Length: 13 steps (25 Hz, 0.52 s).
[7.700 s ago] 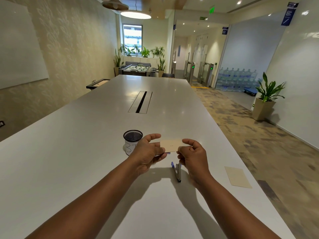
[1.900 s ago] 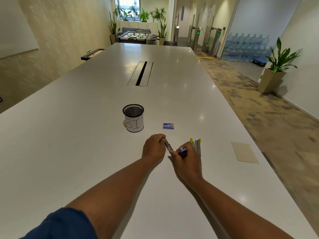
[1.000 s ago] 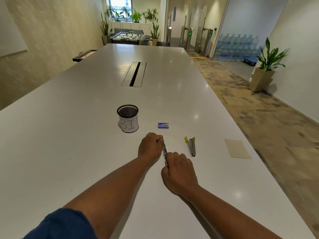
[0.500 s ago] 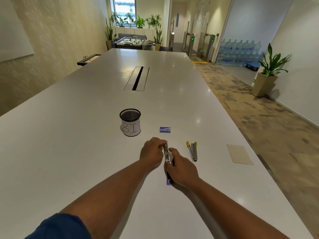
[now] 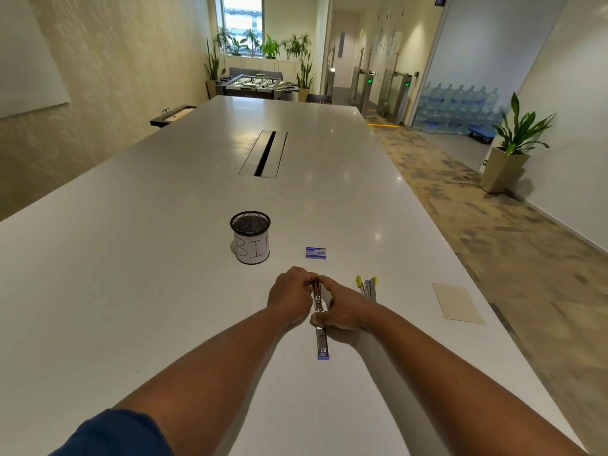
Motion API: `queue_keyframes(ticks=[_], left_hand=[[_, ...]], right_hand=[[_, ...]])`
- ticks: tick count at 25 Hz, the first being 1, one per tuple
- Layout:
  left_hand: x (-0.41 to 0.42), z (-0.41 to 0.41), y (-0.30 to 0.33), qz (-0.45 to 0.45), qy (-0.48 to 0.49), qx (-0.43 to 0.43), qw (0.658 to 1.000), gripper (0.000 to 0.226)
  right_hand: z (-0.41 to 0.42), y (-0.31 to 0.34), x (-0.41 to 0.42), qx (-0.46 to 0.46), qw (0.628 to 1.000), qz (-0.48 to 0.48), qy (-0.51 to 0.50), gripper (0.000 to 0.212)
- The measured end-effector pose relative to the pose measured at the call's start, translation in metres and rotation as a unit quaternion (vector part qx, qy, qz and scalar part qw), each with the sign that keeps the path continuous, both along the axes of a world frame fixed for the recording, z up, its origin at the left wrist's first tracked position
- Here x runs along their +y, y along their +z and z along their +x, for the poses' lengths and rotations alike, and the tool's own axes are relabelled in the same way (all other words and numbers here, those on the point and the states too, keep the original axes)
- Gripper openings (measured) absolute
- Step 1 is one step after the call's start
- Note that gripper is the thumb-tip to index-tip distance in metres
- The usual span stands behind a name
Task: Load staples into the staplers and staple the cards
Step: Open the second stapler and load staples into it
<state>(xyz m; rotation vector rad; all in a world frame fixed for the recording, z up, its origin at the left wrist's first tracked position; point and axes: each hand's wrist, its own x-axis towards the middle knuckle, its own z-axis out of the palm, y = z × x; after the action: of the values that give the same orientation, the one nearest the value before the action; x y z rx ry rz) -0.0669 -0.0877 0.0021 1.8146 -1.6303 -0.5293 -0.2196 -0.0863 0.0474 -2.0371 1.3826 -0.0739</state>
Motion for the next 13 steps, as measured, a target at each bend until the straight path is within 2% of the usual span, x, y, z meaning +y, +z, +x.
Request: queue_keyframes(ticks=[8,11,13], left_hand=[[-0.0018,0.0032,0.0038,0.019,-0.012,0.009,1.0,0.027],[-0.0023,0.0043,0.0037,0.02,-0.012,0.002,1.0,0.038],[-0.0018,0.0041,0.0038,0.02,-0.014,0.001,1.0,0.037]], right_hand=[[-0.0015,0.0019,-0.0008,0.013,1.0,-0.008,0.018,0.094],[-0.0004,0.0029,-0.0021,0.018,1.0,-0.007,0.01,0.085],[-0.0002,0.0018,-0.0007,0.019,1.0,-0.016,0.011,0.075]])
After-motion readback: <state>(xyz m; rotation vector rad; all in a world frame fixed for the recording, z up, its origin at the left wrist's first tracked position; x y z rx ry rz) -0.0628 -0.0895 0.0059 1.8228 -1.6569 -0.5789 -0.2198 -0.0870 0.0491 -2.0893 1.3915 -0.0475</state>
